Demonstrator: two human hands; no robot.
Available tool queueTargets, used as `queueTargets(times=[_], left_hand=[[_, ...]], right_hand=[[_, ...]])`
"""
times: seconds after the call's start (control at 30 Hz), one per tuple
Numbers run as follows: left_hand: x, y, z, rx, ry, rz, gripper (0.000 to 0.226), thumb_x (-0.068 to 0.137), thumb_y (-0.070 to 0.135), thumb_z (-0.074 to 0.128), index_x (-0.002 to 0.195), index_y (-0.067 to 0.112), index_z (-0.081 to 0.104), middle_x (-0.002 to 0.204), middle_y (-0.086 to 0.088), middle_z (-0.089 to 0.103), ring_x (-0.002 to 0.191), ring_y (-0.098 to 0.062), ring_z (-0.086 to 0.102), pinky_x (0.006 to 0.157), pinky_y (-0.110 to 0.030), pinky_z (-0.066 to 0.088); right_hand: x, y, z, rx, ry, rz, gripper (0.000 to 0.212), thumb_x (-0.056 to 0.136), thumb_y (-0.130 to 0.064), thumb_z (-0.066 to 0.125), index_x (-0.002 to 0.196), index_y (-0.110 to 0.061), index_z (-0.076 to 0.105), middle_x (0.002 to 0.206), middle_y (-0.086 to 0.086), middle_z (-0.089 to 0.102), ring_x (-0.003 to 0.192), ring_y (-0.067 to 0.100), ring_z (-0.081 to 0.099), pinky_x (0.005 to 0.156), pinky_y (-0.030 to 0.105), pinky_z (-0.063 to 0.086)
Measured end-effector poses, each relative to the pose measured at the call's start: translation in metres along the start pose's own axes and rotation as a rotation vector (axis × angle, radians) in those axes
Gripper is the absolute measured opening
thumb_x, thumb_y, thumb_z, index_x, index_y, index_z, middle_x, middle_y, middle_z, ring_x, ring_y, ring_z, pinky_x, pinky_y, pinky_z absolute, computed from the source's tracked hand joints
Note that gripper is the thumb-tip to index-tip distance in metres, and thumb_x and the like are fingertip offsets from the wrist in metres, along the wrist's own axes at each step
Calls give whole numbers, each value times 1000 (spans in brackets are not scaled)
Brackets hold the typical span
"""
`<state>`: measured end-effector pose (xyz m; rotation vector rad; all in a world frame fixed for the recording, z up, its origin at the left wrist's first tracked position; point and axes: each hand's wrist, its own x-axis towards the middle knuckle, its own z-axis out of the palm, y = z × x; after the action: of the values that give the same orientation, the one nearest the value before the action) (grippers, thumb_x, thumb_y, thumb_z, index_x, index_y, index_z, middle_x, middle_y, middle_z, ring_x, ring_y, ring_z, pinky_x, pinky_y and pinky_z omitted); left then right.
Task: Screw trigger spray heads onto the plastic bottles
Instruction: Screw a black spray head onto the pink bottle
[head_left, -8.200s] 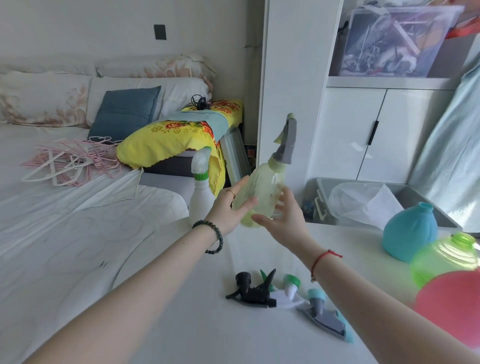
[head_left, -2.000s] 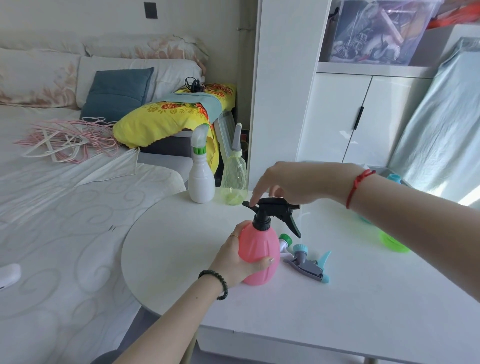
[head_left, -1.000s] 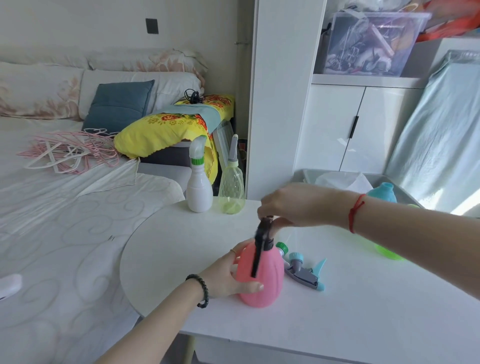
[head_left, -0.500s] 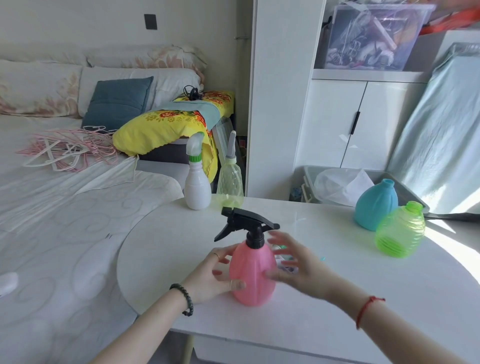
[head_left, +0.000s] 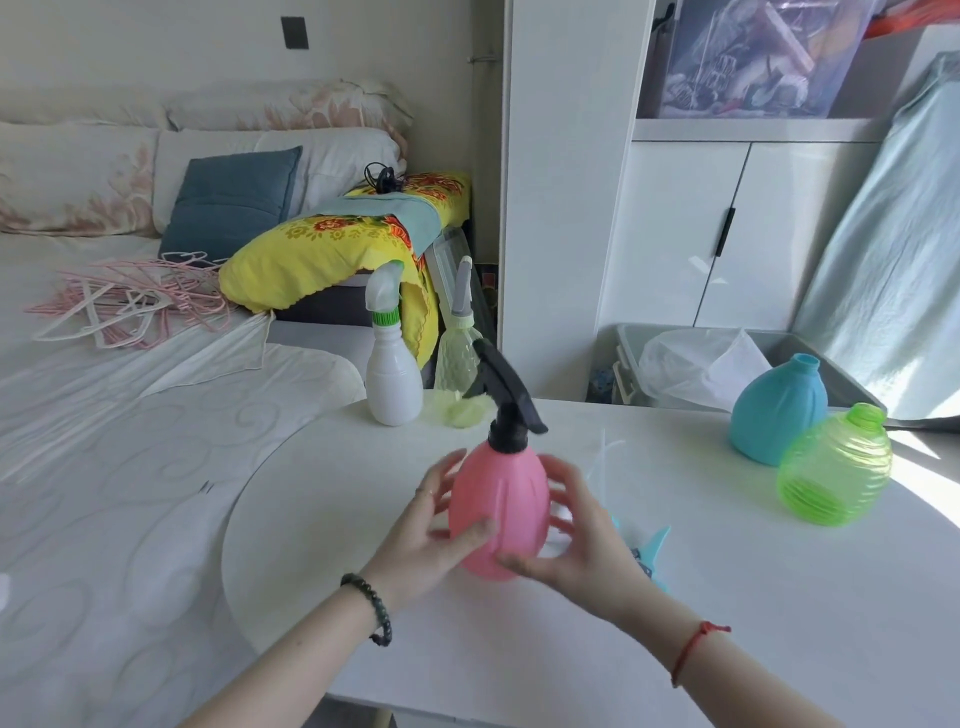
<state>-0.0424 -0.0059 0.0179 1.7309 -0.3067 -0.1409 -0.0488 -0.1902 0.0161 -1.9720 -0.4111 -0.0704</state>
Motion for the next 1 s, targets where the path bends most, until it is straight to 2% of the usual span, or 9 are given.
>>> queueTargets(times=[0.13, 0.23, 0.3, 0.4, 0.5, 0.67, 0.87, 0.93, 1.0], left_hand=[[59, 27, 11, 37, 88, 67, 78, 54, 50, 77, 112, 37, 26, 116, 14, 45, 105, -1, 50, 83, -21, 47], [108, 34, 21, 88, 80, 88, 70, 69, 38, 72, 124, 32, 29, 110, 22, 44, 98, 9, 44, 77, -10, 39], [134, 30, 29, 148, 85, 95, 72, 74, 38, 68, 133, 28, 29, 112, 22, 44, 98, 7, 46, 76, -7, 37], [165, 15, 39, 138, 83, 19, 80, 78, 37, 65, 141, 24, 18, 134, 1, 43, 116, -15, 46, 94, -27, 40], [184, -3, 42, 94, 86, -59, 73, 82, 34, 60, 140, 23, 17, 140, -5, 40, 113, -16, 44, 94, -29, 38], [200, -22, 44, 72, 128, -90, 64, 85, 29, 56, 136, 19, 19, 141, -7, 39, 119, -22, 46, 98, -33, 40], [196, -20, 46, 131, 141, -111, 71, 89, 27, 50, 144, 20, 6, 150, -4, 28, 134, -24, 36, 111, -42, 31], [188, -17, 49, 127, 179, -106, 74, 89, 25, 51, 144, 18, 3, 152, -6, 24, 136, -24, 31, 111, -39, 27], [175, -13, 53, 150, 235, -61, 72, 88, 26, 53, 144, 17, 7, 152, -7, 24, 137, -22, 28, 109, -34, 25]], right_hand=[[42, -10, -22, -31, 136, -58, 86, 59, -24, 83, 128, -22, 32, 124, 0, 49, 111, 16, 51, 91, 32, 50], [75, -3, -42, -50, 229, -14, 84, 59, -23, 83, 127, -18, 33, 117, -1, 49, 106, 17, 51, 90, 38, 51], [93, 9, -51, -67, 269, 30, 84, 59, -23, 83, 127, -18, 33, 115, -2, 49, 106, 18, 52, 89, 41, 52], [117, 32, -56, -127, 293, 91, 84, 60, -25, 81, 128, -18, 33, 116, 0, 50, 108, 20, 52, 88, 40, 51], [136, 53, -54, -180, 277, 149, 86, 62, -28, 80, 131, -17, 29, 124, 6, 49, 108, 21, 49, 89, 37, 47], [151, 67, -47, -190, 257, 204, 91, 66, -25, 77, 137, -13, 21, 134, 13, 39, 119, 28, 43, 98, 42, 43], [140, 61, -60, -274, 210, 170, 87, 75, -15, 71, 141, -14, 15, 145, 11, 29, 129, 26, 35, 100, 30, 33], [125, 54, -74, -294, 262, 129, 85, 76, -21, 70, 141, -16, 16, 148, 6, 27, 132, 22, 32, 103, 27, 28], [106, 49, -95, -327, 358, 55, 78, 77, -23, 70, 139, -17, 23, 144, 6, 33, 128, 17, 36, 99, 17, 25]])
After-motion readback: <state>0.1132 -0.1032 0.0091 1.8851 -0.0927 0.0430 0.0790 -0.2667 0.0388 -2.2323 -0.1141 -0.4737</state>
